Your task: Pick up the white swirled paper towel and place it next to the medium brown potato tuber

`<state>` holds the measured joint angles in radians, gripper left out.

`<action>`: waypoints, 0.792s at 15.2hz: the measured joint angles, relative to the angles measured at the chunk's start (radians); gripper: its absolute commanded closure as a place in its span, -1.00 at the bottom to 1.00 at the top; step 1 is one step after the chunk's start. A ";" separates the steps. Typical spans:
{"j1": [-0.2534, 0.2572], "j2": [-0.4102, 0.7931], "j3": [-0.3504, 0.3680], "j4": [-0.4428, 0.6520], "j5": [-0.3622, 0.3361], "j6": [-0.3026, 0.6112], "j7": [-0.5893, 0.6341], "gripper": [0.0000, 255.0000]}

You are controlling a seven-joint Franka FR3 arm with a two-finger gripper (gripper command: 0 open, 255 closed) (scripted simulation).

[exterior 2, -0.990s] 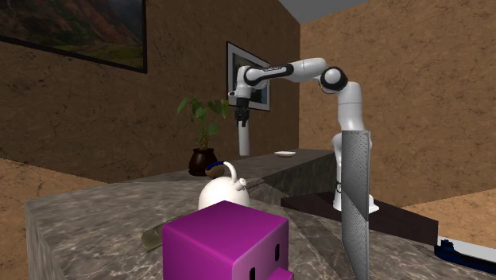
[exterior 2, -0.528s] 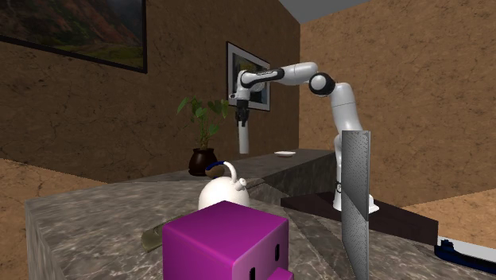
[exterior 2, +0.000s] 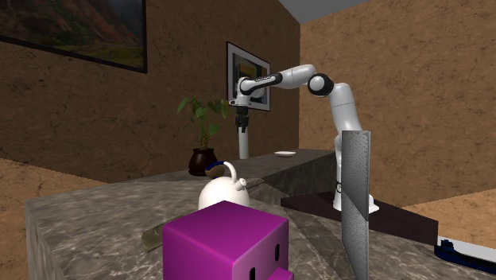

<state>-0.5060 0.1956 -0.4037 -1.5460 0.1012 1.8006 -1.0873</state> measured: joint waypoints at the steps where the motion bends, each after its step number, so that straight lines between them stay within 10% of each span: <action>1: 0.002 -0.003 0.001 -0.017 -0.001 0.014 0.001 1.00; 12: 0.005 0.004 0.004 -0.153 0.006 0.157 -0.008 1.00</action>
<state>-0.5012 0.1998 -0.3999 -1.6993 0.1070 1.9575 -1.0957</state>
